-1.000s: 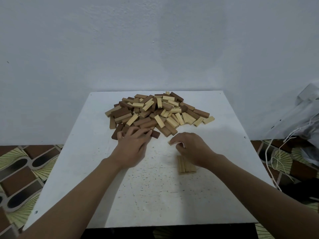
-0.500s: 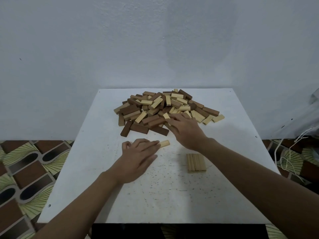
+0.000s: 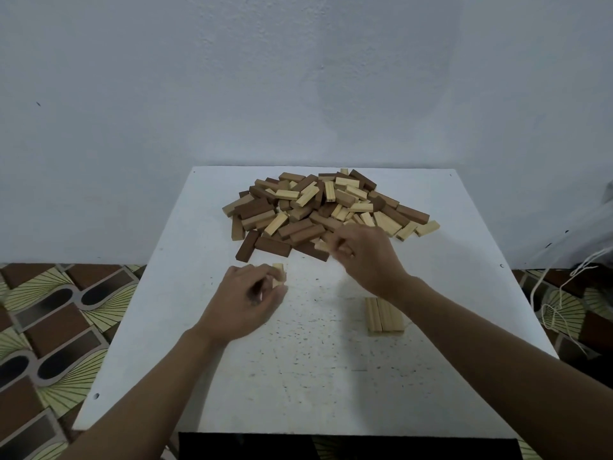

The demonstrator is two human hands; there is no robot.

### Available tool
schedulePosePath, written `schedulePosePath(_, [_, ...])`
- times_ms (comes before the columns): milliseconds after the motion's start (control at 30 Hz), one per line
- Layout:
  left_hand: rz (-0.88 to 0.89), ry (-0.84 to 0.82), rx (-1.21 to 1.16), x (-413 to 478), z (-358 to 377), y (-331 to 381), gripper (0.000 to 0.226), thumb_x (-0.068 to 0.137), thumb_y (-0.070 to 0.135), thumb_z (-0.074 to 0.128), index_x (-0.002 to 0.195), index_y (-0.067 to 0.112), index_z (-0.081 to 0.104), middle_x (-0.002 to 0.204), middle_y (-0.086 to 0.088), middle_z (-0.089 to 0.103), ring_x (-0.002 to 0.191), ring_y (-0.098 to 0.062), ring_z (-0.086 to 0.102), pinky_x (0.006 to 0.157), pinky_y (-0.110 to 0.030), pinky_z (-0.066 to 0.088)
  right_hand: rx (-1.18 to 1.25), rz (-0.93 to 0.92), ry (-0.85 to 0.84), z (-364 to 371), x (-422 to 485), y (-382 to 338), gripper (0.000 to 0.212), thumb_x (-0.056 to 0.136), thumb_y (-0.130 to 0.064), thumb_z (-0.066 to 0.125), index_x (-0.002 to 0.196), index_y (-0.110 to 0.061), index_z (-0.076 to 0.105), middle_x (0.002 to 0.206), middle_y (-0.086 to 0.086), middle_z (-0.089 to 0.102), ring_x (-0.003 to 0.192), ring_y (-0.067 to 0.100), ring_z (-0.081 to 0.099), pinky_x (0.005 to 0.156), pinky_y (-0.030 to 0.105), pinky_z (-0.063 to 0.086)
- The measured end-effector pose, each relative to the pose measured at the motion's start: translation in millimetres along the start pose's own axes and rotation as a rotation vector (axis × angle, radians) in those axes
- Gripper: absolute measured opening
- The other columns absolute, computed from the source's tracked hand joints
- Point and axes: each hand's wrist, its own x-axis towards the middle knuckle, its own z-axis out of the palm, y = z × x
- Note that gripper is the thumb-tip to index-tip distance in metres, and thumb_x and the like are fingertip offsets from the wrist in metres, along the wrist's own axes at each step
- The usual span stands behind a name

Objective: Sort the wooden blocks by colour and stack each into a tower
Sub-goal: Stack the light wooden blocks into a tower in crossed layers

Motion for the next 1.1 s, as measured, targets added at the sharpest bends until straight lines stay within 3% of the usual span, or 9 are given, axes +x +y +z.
schedulePosePath(100, [-0.002, -0.003, 0.001, 1.5, -1.1, -2.1, 0.011, 0.098, 0.025, 0.070, 0.109, 0.026, 0.068, 0.074, 0.007, 0.056, 0.063, -0.016, 0.053, 0.063, -0.027, 0.037, 0.013, -0.073, -0.198, 0.8, -14.4, -19.0, 0.013, 0.084, -0.010, 0.076, 0.089, -0.020, 0.069, 0.085, -0.010, 0.068, 0.082, 0.004, 0.059, 0.084, 0.026, 0.048])
schedulePosePath(233, [0.011, -0.021, 0.156, 1.0, 1.9, -6.1, 0.021, 0.098, 0.036, 0.063, 0.115, 0.029, 0.074, 0.087, 0.018, 0.059, 0.084, -0.010, 0.057, 0.075, -0.036, 0.040, -0.014, -0.135, -0.305, 9.9, -17.4, -17.7, 0.020, 0.081, -0.005, 0.077, 0.095, -0.020, 0.073, 0.093, -0.008, 0.071, 0.090, 0.007, 0.060, 0.085, 0.030, 0.050])
schedulePosePath(300, [0.025, -0.026, 0.125, 0.3, 1.0, -5.8, 0.020, 0.100, 0.034, 0.061, 0.114, 0.030, 0.075, 0.089, 0.019, 0.063, 0.083, -0.012, 0.059, 0.074, -0.038, 0.041, 0.052, -0.102, -0.279, 11.5, -13.4, -15.6, 0.024, 0.080, 0.001, 0.072, 0.096, -0.017, 0.074, 0.092, -0.007, 0.072, 0.086, 0.003, 0.062, 0.080, 0.025, 0.053])
schedulePosePath(400, [-0.007, -0.006, 0.065, 2.3, -0.2, -7.0, 0.019, 0.100, 0.031, 0.064, 0.117, 0.032, 0.072, 0.089, 0.013, 0.064, 0.076, -0.017, 0.058, 0.069, -0.037, 0.041, 0.117, -0.092, -0.104, 16.4, 4.4, -12.3, 0.021, 0.080, 0.004, 0.067, 0.095, -0.009, 0.072, 0.087, -0.002, 0.069, 0.078, 0.007, 0.063, 0.071, 0.025, 0.056])
schedulePosePath(500, [-0.032, 0.010, 0.122, 4.0, 1.5, -5.8, 0.023, 0.095, 0.033, 0.071, 0.118, 0.029, 0.070, 0.090, 0.015, 0.058, 0.083, -0.011, 0.056, 0.073, -0.034, 0.042, -0.005, -0.122, -0.102, 26.0, 33.5, -13.4, 0.014, 0.090, -0.007, 0.060, 0.099, -0.010, 0.071, 0.088, -0.005, 0.063, 0.081, 0.012, 0.054, 0.073, 0.037, 0.052])
schedulePosePath(567, [-0.037, 0.029, 0.166, 3.3, 1.3, -6.4, 0.027, 0.093, 0.035, 0.071, 0.119, 0.028, 0.071, 0.093, 0.016, 0.055, 0.092, -0.009, 0.054, 0.080, -0.034, 0.047, -0.108, -0.099, -0.164, 34.0, 53.5, -19.9, 0.020, 0.096, -0.019, 0.056, 0.108, -0.015, 0.071, 0.096, -0.007, 0.057, 0.093, 0.013, 0.047, 0.081, 0.041, 0.046])
schedulePosePath(700, [-0.058, 0.061, 0.121, 2.0, -1.5, -9.8, 0.026, 0.092, 0.031, 0.070, 0.116, 0.024, 0.072, 0.092, 0.011, 0.055, 0.091, -0.013, 0.055, 0.078, -0.033, 0.049, -0.352, -0.063, -0.237, 51.1, 82.1, -31.8, 0.032, 0.100, -0.037, 0.048, 0.126, -0.026, 0.065, 0.120, 0.002, 0.051, 0.117, 0.023, 0.039, 0.094, 0.046, 0.037])
schedulePosePath(900, [-0.072, 0.093, 0.079, 3.5, -2.2, -15.3, 0.024, 0.087, 0.022, 0.078, 0.111, 0.021, 0.074, 0.090, 0.009, 0.056, 0.088, -0.015, 0.057, 0.074, -0.032, 0.051, -0.521, -0.047, -0.288, 60.6, 94.4, -34.0, 0.025, 0.099, -0.038, 0.054, 0.113, -0.026, 0.070, 0.135, 0.002, 0.045, 0.127, 0.027, 0.035, 0.102, 0.053, 0.030])
schedulePosePath(1100, [-0.075, 0.076, 0.048, 3.0, -0.9, -14.4, 0.032, 0.089, 0.038, 0.077, 0.115, 0.021, 0.074, 0.104, 0.010, 0.058, 0.102, -0.014, 0.060, 0.084, -0.035, 0.054, -0.502, -0.072, -0.304, 61.3, 90.1, -30.0, 0.024, 0.102, -0.036, 0.047, 0.105, -0.026, 0.068, 0.112, -0.012, 0.063, 0.119, 0.019, 0.039, 0.092, 0.046, 0.025])
